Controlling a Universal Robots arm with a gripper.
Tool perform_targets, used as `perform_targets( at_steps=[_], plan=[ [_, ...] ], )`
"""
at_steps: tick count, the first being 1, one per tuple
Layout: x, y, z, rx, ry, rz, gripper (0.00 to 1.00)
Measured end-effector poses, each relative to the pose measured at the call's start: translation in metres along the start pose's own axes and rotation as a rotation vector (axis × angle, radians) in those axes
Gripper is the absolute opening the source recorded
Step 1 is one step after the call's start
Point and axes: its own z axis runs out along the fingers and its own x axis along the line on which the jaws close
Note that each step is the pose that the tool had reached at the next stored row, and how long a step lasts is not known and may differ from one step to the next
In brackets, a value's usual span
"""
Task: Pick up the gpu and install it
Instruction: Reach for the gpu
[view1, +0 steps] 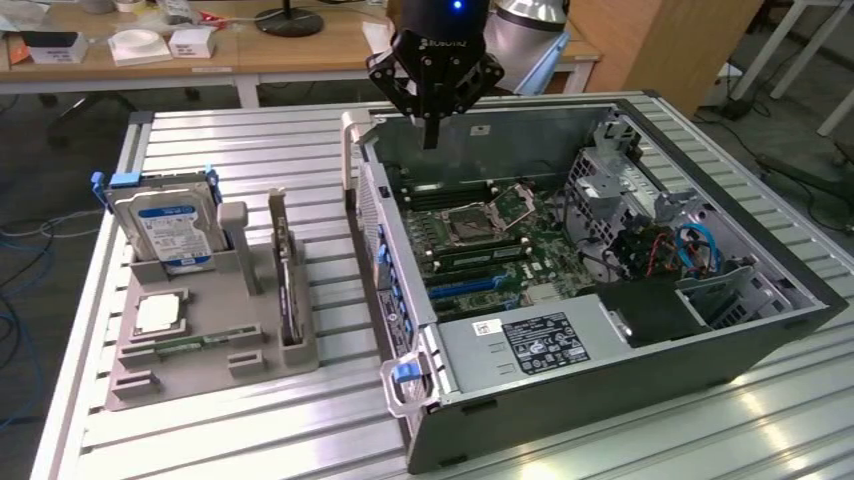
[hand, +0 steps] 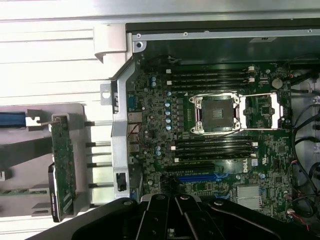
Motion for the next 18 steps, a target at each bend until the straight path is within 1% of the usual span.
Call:
perform_targets(
  at_steps=[18],
  plan=[
    [0.024, -0.0019, -0.0005, 0.0, -0.0001, 0.0, 0.1]
  ],
)
